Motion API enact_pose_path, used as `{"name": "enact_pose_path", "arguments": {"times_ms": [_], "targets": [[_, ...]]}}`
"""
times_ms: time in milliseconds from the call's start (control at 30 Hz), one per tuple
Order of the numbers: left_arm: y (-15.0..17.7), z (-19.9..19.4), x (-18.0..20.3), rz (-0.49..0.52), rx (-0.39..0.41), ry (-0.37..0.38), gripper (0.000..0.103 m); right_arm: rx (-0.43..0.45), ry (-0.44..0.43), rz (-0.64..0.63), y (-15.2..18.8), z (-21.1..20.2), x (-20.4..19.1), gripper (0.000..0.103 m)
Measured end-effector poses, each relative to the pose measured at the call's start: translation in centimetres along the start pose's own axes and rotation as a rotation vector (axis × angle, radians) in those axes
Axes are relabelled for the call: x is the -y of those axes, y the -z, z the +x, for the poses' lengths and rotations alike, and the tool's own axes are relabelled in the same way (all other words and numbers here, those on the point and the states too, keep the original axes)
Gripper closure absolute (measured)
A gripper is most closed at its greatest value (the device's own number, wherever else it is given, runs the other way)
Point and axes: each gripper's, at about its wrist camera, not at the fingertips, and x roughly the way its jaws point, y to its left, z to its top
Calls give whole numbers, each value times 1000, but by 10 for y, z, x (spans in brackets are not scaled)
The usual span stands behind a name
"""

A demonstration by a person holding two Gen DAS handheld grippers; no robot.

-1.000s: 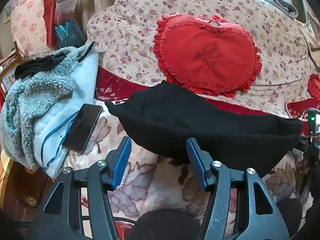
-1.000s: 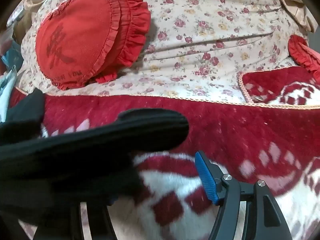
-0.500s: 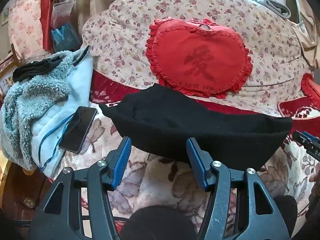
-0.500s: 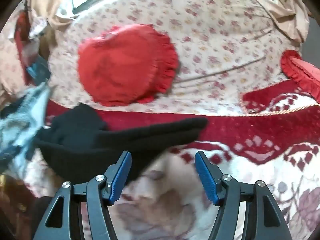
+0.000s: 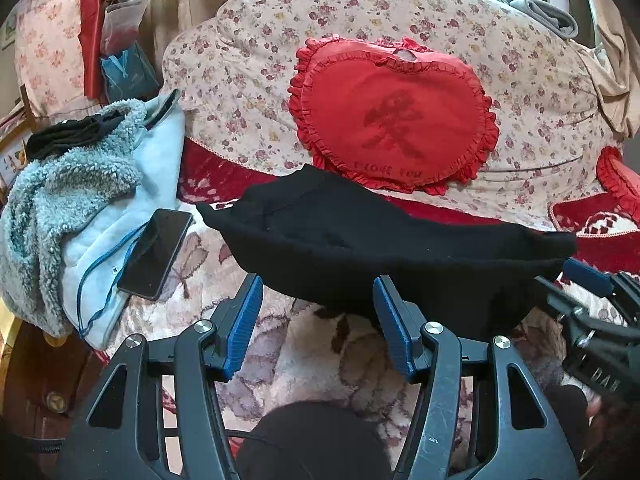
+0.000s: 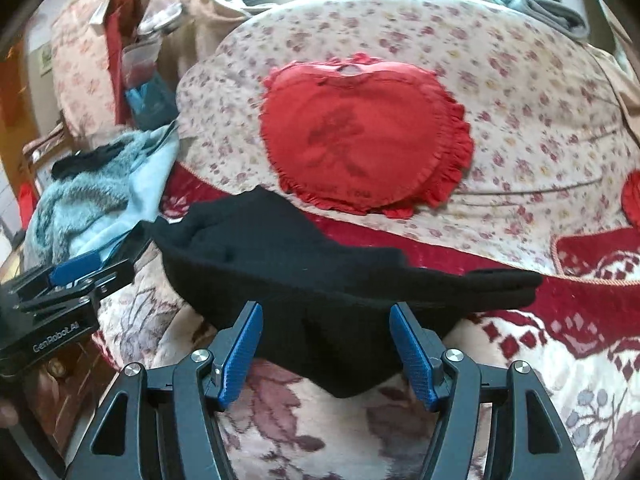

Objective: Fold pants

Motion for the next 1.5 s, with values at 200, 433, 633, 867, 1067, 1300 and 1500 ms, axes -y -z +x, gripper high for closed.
{"name": "enact_pose_path", "arguments": {"times_ms": [200,433,633,867,1067,1300,1500], "targets": [[3,2,2,0,-17,6,46,-18,-46,-7,-2,1,-7,39],[2,5,4,3,-30,12,46,-67,-51,12,-4,9,-9,39],[3,7,6,-2,-43,19,46,-81,-15,14,-4,12,-9,39],[4,8,7,4,-44,18,46,-98,-3,16,-4,14,-8,39],[6,10,8,2,-49,19,46,-105,-7,14,-3,16,-7,39],[7,13,7,-4,-59,20,46,-115,-11,8,-2,18,-6,39],[7,18,6,-16,-77,23,46,-134,-12,7,1,23,-7,39]]}}
